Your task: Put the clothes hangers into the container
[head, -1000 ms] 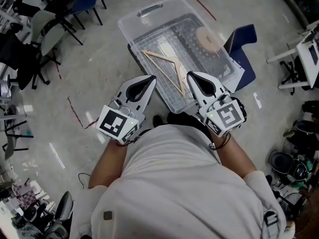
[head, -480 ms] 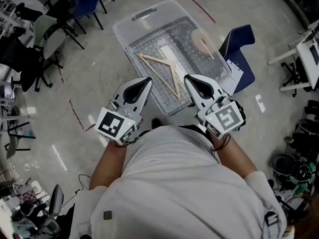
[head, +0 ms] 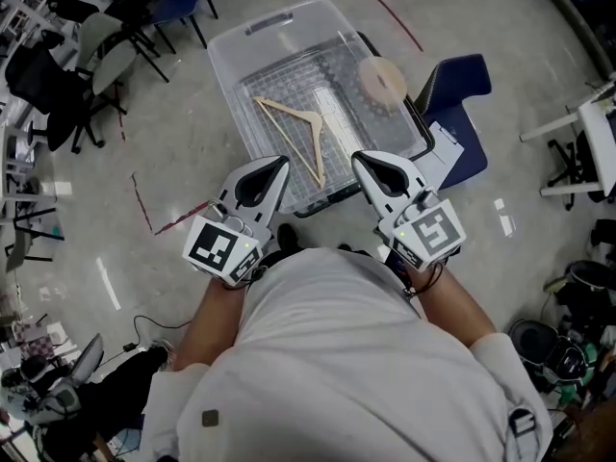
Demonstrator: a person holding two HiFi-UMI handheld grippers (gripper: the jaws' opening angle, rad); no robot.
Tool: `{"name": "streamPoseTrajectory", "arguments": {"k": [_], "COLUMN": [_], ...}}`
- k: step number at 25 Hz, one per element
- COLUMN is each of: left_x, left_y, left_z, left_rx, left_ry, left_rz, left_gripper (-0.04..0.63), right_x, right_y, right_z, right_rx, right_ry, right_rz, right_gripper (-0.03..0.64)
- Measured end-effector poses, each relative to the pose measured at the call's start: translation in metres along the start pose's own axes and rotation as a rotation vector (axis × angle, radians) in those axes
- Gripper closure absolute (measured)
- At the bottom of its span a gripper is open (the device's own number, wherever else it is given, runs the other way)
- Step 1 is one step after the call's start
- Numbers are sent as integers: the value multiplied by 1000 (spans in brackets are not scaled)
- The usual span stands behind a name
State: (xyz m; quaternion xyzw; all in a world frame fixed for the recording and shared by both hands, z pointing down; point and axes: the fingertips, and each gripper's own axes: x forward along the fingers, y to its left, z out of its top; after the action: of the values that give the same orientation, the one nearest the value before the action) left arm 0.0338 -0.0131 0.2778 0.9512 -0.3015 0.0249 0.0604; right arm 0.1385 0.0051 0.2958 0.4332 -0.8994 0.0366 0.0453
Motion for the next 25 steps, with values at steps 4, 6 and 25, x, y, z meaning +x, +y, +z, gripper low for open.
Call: {"name": "streamPoseTrajectory", "arguments": {"k": [4, 6, 25], "left_x": [7, 8, -67], "left_y": [-37, -54, -106], "left_z": [-10, -15, -16], "left_rx": [-3, -4, 15], "left_ry": [5, 10, -5], "left_rz": [25, 39, 50], "left_gripper": [580, 580, 580], "right_x": [-33, -48, -90], "right_y": [-6, -7, 69], "right_z": [-8, -12, -20], "right_rx": [-2, -1, -19], "right_ry": [-3, -5, -6], "right_rz": [30, 46, 95], "right_gripper": [597, 597, 597]}}
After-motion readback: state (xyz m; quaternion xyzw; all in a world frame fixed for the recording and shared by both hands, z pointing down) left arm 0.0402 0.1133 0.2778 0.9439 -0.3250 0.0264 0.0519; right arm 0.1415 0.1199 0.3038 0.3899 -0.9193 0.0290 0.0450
